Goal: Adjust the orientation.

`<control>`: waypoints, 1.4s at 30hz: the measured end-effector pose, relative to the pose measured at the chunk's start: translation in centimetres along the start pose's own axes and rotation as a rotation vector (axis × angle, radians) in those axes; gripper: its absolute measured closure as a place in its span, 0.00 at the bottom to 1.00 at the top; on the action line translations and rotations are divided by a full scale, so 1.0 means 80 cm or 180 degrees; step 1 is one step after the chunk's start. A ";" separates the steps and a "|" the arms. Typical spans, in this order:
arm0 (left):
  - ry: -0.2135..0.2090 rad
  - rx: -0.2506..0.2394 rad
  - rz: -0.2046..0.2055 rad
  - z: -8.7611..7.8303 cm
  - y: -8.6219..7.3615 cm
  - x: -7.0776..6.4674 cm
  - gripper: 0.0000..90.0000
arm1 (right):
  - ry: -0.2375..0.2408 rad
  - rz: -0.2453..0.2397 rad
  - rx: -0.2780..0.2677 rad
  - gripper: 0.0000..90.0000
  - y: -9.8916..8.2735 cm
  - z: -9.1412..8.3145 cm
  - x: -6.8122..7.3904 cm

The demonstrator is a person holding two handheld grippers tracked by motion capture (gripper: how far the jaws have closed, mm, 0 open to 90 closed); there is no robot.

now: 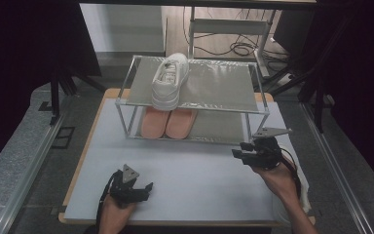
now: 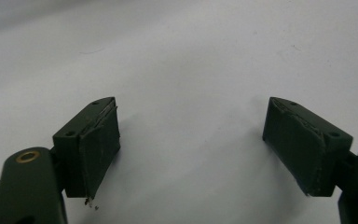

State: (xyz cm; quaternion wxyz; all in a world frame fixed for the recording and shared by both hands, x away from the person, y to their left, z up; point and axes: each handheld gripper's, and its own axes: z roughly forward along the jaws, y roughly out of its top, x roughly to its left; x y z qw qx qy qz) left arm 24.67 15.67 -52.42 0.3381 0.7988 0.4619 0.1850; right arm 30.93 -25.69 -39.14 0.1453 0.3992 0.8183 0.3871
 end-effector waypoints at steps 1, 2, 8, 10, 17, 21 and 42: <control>0.0000 -0.0001 0.0000 0.000 0.000 0.000 0.21 | -0.0021 0.0009 -0.0002 0.66 -0.002 -0.002 -0.003; 0.0000 -0.0001 0.0000 0.000 0.000 0.000 0.21 | -0.0033 0.0036 -0.0002 0.68 -0.004 -0.004 -0.005; 0.0000 -0.0001 0.0000 0.000 0.000 0.000 0.21 | -0.0146 0.0126 0.0034 0.81 -0.014 -0.021 -0.020; 0.0000 -0.0001 0.0000 0.000 0.000 0.000 0.21 | -0.0199 0.0150 0.0041 0.86 -0.018 -0.027 -0.025; 0.0001 0.0007 0.0011 0.000 0.000 0.000 0.21 | -0.0464 0.0258 0.0073 1.00 -0.034 -0.049 -0.046; -0.0004 0.0012 0.0004 0.000 0.000 0.000 0.21 | -0.0619 0.0334 0.0091 1.00 -0.047 -0.064 -0.060; -0.0004 0.0013 0.0003 0.000 0.000 0.000 0.21 | -0.1148 0.0789 0.0214 1.00 -0.132 -0.095 -0.134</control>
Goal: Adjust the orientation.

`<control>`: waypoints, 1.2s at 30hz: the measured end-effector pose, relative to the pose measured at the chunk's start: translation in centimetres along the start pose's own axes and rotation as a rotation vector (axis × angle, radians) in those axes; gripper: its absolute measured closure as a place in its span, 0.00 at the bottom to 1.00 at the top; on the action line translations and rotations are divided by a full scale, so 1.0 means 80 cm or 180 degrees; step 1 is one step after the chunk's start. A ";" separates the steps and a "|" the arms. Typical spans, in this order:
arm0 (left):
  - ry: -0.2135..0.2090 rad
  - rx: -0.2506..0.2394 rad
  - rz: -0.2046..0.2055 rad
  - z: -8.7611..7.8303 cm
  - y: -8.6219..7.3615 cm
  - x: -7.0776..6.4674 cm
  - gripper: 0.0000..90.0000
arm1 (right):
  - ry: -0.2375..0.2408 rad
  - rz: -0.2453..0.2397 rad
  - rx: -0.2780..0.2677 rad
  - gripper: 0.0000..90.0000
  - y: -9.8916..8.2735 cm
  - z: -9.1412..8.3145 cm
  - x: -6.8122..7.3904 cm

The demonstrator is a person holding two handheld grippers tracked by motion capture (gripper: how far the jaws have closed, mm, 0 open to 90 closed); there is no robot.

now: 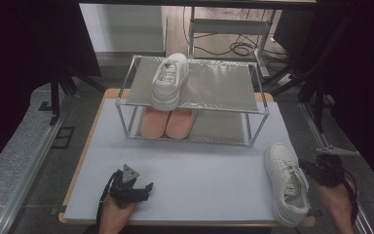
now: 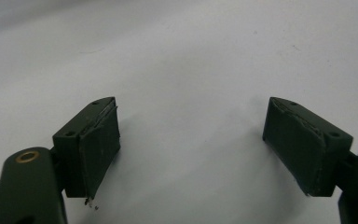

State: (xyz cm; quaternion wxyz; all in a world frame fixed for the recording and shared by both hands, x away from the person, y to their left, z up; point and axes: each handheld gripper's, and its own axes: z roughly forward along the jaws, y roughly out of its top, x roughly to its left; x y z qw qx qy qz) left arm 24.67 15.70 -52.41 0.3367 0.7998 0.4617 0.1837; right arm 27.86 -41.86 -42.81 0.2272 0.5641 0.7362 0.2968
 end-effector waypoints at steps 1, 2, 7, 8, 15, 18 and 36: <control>0.0000 -0.0001 -0.0001 0.000 0.000 0.000 0.21 | -0.0006 0.0023 0.0011 1.00 -0.004 0.002 -0.003; -0.0001 0.0000 0.0000 0.000 0.000 0.000 0.21 | -0.0004 0.0047 0.0025 1.00 -0.008 0.005 -0.006; -0.0001 -0.0002 -0.0001 0.000 0.000 0.000 0.21 | -0.0021 0.0113 0.0091 1.00 -0.027 0.017 -0.012; 0.0000 -0.0003 -0.0002 0.000 0.000 0.000 0.21 | -0.0024 0.0127 0.0085 1.00 -0.031 0.017 -0.013; 0.0000 -0.0002 0.0000 0.000 0.000 0.000 0.21 | -0.0020 0.0170 0.0126 1.00 -0.046 0.016 -0.015; 0.0001 0.0005 0.0007 0.000 0.000 0.000 0.21 | -0.0020 0.0213 0.0150 1.00 -0.051 0.020 -0.019; -0.0001 0.0005 0.0002 0.000 0.000 0.000 0.21 | 0.0148 0.0169 0.0139 1.00 -0.043 0.032 0.011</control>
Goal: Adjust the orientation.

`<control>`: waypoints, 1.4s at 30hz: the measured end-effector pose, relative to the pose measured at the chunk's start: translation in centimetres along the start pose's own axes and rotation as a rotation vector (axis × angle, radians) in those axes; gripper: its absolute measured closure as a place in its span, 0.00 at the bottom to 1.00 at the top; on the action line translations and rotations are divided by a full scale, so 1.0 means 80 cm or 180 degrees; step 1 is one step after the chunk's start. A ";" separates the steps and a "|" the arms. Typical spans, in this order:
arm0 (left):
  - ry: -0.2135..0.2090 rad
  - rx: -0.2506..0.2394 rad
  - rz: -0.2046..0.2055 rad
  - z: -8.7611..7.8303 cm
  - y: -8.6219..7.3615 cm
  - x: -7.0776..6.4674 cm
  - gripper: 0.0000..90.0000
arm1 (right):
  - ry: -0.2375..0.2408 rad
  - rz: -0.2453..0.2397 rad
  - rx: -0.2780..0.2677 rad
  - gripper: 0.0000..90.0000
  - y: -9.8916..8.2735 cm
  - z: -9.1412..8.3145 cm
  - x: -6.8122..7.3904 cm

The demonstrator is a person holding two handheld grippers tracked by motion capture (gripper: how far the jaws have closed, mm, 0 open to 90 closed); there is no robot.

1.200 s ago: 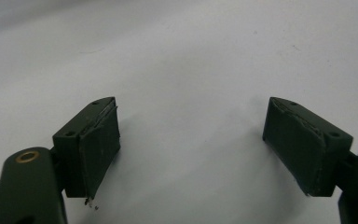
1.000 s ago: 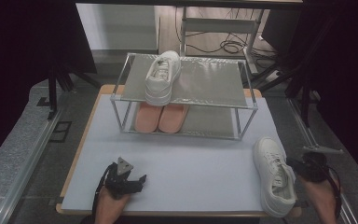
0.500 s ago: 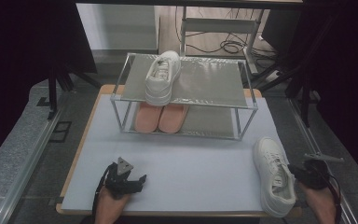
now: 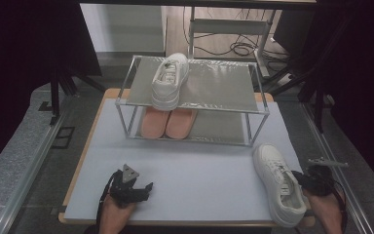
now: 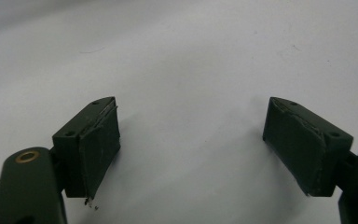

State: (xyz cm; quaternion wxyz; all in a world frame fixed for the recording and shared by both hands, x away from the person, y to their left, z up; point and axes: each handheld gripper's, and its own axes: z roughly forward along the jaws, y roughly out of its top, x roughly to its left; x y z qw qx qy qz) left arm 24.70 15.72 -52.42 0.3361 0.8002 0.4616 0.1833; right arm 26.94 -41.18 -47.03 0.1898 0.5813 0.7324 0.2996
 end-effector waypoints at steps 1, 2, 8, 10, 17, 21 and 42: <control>0.0000 0.0000 0.0001 0.000 0.000 0.000 0.21 | 0.0007 -0.0008 0.0006 1.00 0.001 0.001 0.003; -0.0001 0.0000 0.0001 0.000 0.000 0.000 0.21 | 0.0021 -0.0026 0.0008 1.00 0.001 0.001 0.005; -0.0001 -0.0001 -0.0001 0.000 0.000 0.000 0.21 | 0.0070 -0.0051 0.0008 1.00 0.000 0.002 0.015; 0.0000 -0.0001 -0.0001 0.000 0.000 0.000 0.21 | 0.0095 -0.0045 0.0003 1.00 -0.001 0.001 0.017; 0.0000 -0.0002 0.0000 0.000 0.000 0.000 0.21 | 0.0169 -0.0065 -0.0001 1.00 -0.008 -0.001 0.024; 0.0000 -0.0001 0.0000 0.000 0.000 0.000 0.21 | 0.0207 -0.0036 -0.0005 1.00 -0.012 -0.003 0.026; 0.0000 -0.0002 0.0000 0.000 0.000 0.000 0.21 | 0.0427 -0.0223 0.0016 1.00 0.002 0.018 0.085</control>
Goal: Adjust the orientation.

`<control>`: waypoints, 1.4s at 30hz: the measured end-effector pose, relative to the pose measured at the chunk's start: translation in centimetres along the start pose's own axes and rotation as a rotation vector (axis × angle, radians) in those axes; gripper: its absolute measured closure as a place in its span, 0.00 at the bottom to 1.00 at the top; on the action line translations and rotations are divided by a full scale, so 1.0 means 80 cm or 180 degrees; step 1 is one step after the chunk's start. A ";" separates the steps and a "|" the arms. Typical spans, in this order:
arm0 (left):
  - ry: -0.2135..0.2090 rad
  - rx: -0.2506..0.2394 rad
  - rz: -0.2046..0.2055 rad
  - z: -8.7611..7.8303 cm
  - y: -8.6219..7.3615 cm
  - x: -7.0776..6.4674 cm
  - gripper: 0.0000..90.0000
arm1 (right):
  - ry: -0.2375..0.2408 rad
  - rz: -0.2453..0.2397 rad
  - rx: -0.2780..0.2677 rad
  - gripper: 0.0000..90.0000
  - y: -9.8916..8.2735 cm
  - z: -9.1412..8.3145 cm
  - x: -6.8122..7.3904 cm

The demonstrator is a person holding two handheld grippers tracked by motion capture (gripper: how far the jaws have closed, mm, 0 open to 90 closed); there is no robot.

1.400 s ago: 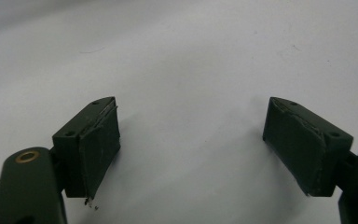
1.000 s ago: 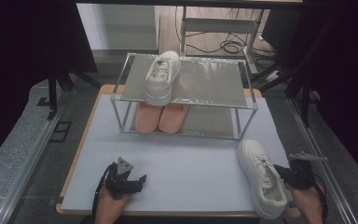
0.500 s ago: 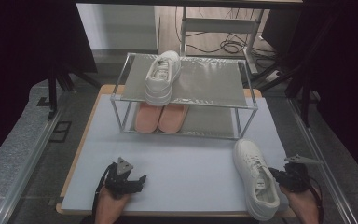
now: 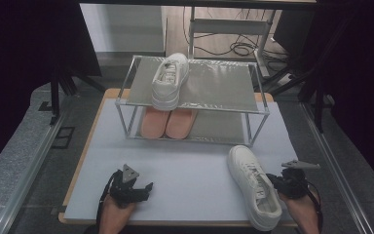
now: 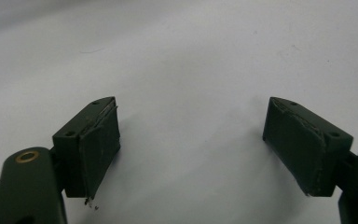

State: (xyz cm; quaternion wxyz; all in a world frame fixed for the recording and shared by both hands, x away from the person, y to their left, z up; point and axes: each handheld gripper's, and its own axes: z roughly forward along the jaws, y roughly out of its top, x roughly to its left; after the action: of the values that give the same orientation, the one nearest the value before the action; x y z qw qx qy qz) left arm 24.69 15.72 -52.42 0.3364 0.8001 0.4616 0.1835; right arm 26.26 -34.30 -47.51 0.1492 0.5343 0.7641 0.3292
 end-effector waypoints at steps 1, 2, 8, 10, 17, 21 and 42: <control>0.0000 0.0000 0.0000 0.000 0.000 0.000 0.21 | 0.0008 -0.0014 -0.0001 1.00 0.000 0.001 0.002; 0.0000 0.0000 0.0000 0.000 0.000 0.000 0.21 | 0.0016 -0.0028 0.0001 1.00 0.001 0.002 0.004; 0.0001 0.0000 0.0001 0.000 0.000 0.000 0.21 | 0.0045 -0.0069 0.0007 1.00 0.001 0.004 0.017; 0.0001 0.0000 0.0000 0.000 0.000 0.000 0.21 | 0.0066 -0.0079 0.0011 1.00 0.003 0.007 0.021; 0.0001 0.0000 0.0001 0.000 0.000 0.000 0.21 | 0.0194 -0.0133 0.0027 1.00 0.013 0.021 0.041; 0.0001 0.0000 0.0000 0.000 0.000 0.000 0.21 | 0.0267 -0.0164 0.0039 1.00 0.019 0.030 0.052; 0.0001 -0.0001 -0.0001 0.000 0.000 0.000 0.21 | 0.0500 -0.0437 0.0128 1.00 0.048 0.068 0.113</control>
State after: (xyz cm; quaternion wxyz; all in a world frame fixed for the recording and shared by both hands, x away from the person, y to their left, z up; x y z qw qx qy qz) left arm 24.68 15.71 -52.42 0.3365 0.7999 0.4617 0.1836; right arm 28.72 -23.38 -47.86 0.1003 0.4562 0.8146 0.3437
